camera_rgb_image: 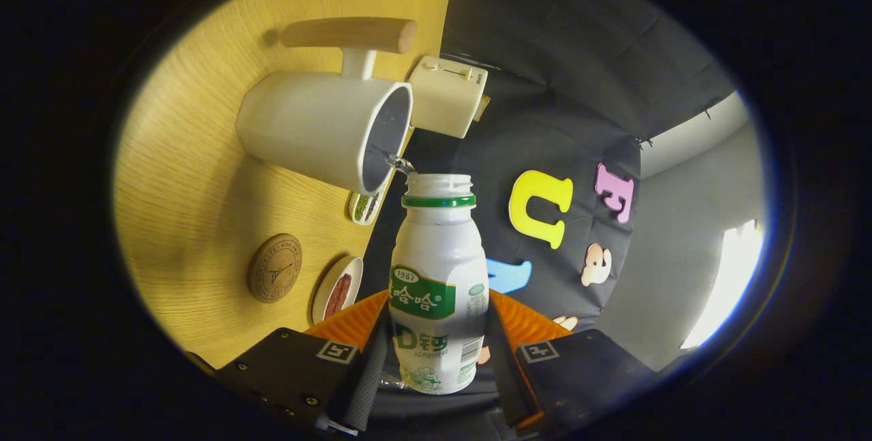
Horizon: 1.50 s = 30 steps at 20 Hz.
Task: Take the bottle from table, then pour the juice into the cup, finally place the bottle on the coaster
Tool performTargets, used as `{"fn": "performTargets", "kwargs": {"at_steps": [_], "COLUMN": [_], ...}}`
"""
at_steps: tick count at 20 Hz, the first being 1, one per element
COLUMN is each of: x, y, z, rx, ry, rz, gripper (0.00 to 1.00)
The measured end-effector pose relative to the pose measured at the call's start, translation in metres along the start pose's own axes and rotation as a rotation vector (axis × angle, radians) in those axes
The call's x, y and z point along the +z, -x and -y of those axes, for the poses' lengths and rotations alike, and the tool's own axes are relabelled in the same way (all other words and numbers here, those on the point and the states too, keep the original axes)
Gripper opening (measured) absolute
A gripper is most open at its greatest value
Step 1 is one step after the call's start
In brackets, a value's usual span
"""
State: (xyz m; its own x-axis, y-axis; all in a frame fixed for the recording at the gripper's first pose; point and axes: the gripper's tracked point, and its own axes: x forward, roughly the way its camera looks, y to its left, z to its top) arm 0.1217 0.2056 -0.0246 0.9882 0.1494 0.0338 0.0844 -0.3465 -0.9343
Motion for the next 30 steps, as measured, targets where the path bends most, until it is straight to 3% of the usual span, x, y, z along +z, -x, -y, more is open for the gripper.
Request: {"fn": "performTargets", "kwargs": {"at_steps": [30], "x": [0.0062], "y": [-0.0042], "z": [-0.0046], "rx": [0.000], "ry": [0.092], "rz": [-0.001], "gripper": [0.71]}}
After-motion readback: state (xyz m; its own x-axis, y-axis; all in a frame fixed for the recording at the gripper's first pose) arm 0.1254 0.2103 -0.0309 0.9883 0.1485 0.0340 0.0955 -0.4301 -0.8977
